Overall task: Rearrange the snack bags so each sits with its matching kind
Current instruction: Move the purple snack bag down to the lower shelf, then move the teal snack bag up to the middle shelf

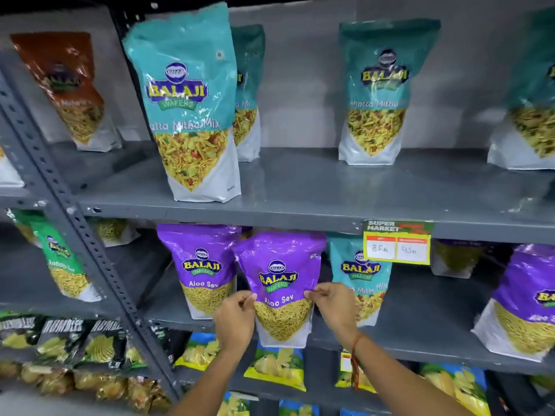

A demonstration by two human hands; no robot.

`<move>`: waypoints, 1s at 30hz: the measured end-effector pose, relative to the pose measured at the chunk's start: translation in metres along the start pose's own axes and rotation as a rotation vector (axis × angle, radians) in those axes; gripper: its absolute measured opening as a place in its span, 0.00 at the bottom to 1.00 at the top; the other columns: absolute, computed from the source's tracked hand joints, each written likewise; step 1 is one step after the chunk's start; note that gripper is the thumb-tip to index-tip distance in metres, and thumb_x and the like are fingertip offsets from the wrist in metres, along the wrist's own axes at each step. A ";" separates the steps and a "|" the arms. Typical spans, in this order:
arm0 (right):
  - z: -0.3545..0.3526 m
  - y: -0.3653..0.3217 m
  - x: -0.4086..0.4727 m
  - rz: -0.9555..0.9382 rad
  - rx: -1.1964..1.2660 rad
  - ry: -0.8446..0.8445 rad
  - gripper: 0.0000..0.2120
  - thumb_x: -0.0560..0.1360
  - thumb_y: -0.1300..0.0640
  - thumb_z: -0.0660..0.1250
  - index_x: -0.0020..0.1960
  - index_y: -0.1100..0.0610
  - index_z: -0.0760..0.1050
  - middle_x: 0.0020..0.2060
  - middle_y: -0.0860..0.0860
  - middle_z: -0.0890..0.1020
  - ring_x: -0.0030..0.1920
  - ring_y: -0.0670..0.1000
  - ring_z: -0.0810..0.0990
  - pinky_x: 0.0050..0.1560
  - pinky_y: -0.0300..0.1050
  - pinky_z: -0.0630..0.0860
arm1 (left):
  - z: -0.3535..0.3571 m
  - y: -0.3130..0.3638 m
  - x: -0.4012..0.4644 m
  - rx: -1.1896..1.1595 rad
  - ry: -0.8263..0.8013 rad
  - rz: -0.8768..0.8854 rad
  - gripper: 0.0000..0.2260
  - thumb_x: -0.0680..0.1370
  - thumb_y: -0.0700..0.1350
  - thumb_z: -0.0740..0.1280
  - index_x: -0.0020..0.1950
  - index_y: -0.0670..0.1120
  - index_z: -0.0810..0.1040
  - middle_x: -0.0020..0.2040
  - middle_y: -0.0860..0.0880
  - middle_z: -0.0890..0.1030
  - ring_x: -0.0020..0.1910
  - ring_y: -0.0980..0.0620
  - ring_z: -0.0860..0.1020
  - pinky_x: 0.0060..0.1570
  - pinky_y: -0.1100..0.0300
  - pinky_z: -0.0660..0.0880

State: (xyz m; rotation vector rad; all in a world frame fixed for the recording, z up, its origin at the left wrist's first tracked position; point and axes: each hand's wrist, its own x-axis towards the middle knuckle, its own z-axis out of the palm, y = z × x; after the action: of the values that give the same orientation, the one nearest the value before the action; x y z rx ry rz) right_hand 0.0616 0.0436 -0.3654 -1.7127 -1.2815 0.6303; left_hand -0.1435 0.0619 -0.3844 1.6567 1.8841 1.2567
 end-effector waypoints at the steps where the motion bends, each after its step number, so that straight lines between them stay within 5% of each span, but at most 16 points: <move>1: 0.004 0.003 0.005 -0.004 -0.011 0.016 0.03 0.69 0.55 0.77 0.38 0.54 0.87 0.26 0.44 0.83 0.28 0.29 0.76 0.30 0.27 0.68 | 0.005 -0.002 0.005 0.006 0.004 -0.018 0.08 0.76 0.49 0.71 0.44 0.46 0.86 0.36 0.43 0.85 0.36 0.40 0.81 0.33 0.57 0.63; 7: 0.024 0.020 0.020 -0.045 -0.079 0.089 0.04 0.69 0.53 0.77 0.38 0.53 0.87 0.32 0.50 0.87 0.42 0.42 0.80 0.29 0.30 0.67 | 0.029 -0.018 0.024 -0.024 0.006 -0.062 0.07 0.74 0.48 0.73 0.45 0.45 0.87 0.36 0.42 0.86 0.36 0.40 0.81 0.33 0.56 0.71; 11: 0.029 0.030 0.019 -0.079 -0.070 0.072 0.10 0.71 0.53 0.76 0.33 0.56 0.83 0.25 0.51 0.83 0.29 0.47 0.80 0.28 0.31 0.65 | 0.029 -0.022 0.021 -0.078 -0.002 -0.042 0.06 0.74 0.46 0.73 0.44 0.44 0.86 0.35 0.44 0.86 0.34 0.43 0.81 0.34 0.54 0.74; 15: 0.026 0.028 0.013 -0.057 -0.027 0.008 0.07 0.71 0.54 0.76 0.35 0.52 0.83 0.29 0.45 0.86 0.32 0.41 0.82 0.33 0.28 0.70 | 0.021 -0.016 0.011 -0.186 0.006 -0.110 0.06 0.75 0.46 0.73 0.45 0.44 0.85 0.36 0.51 0.82 0.37 0.48 0.81 0.36 0.57 0.75; 18: 0.014 0.032 0.000 0.002 0.071 -0.039 0.06 0.70 0.50 0.76 0.46 0.49 0.84 0.40 0.43 0.87 0.41 0.47 0.86 0.42 0.50 0.83 | 0.011 0.003 -0.005 -0.283 0.093 -0.207 0.07 0.73 0.46 0.74 0.46 0.43 0.83 0.38 0.51 0.81 0.35 0.61 0.77 0.35 0.71 0.68; 21: -0.007 0.038 -0.016 0.024 0.128 0.009 0.16 0.68 0.46 0.75 0.53 0.52 0.83 0.47 0.51 0.88 0.46 0.49 0.86 0.46 0.57 0.84 | 0.010 0.020 -0.021 -0.373 0.087 -0.202 0.04 0.73 0.47 0.75 0.43 0.49 0.81 0.36 0.54 0.81 0.35 0.60 0.78 0.38 0.64 0.72; 24: -0.038 0.044 -0.032 0.052 0.149 0.122 0.09 0.66 0.43 0.72 0.44 0.45 0.82 0.40 0.47 0.88 0.44 0.47 0.86 0.49 0.53 0.83 | 0.024 0.038 -0.039 -0.403 0.020 -0.146 0.03 0.72 0.47 0.75 0.42 0.52 0.81 0.36 0.53 0.83 0.35 0.54 0.81 0.42 0.55 0.79; 30: -0.101 0.067 -0.027 0.107 0.168 0.320 0.04 0.74 0.56 0.73 0.48 0.54 0.83 0.43 0.50 0.87 0.44 0.48 0.85 0.42 0.30 0.77 | 0.079 0.075 -0.064 -0.296 -0.344 0.041 0.16 0.74 0.52 0.72 0.55 0.43 0.83 0.34 0.51 0.85 0.29 0.62 0.80 0.42 0.61 0.79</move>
State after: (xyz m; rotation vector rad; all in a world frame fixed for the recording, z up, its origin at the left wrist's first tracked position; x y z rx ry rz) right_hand 0.1662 -0.0222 -0.3779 -1.6707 -0.8940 0.4863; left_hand -0.0209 0.0287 -0.3885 1.6332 1.3966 1.1165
